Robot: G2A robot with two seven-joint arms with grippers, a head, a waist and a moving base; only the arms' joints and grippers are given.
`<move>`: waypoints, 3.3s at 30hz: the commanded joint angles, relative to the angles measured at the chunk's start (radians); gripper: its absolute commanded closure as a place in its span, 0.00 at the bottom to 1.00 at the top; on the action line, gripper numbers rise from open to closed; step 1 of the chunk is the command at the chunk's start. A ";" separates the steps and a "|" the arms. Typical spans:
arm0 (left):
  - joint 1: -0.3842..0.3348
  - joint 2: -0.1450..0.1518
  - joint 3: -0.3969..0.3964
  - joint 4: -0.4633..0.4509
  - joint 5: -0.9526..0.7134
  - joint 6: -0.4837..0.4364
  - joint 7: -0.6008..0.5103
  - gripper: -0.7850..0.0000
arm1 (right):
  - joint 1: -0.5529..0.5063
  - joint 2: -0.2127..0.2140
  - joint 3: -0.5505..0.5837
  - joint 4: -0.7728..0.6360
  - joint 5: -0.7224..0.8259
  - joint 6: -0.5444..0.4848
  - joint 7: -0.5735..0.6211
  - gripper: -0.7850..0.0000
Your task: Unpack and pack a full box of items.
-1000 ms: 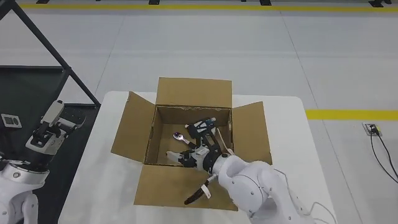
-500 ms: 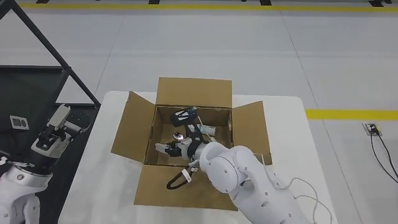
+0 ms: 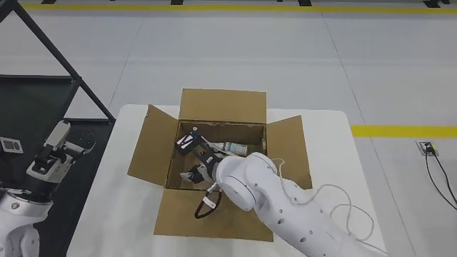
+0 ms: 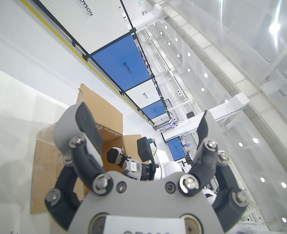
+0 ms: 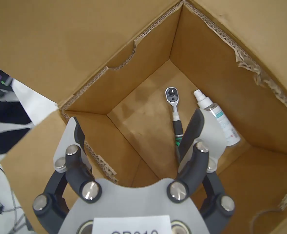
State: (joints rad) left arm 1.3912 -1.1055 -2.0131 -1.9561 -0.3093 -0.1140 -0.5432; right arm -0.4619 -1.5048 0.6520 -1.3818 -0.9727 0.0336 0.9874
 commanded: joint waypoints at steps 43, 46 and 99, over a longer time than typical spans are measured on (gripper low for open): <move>0.068 0.002 -0.078 0.004 -0.055 -0.002 0.018 0.00 | 0.260 -0.230 -0.182 0.771 0.040 -0.199 -0.039 0.54; 0.068 0.002 -0.078 0.004 -0.055 -0.002 0.018 0.00 | 0.269 -0.246 -0.186 0.811 0.039 -0.210 -0.050 0.55; 0.099 0.005 -0.084 -0.013 -0.062 -0.021 0.032 0.00 | 0.320 -0.439 -0.184 1.180 0.008 -0.225 -0.138 1.00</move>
State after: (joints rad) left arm 1.4897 -1.1003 -2.0972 -1.9682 -0.3714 -0.1343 -0.5123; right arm -0.1420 -1.9433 0.4665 -0.2045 -0.9648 -0.1907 0.8507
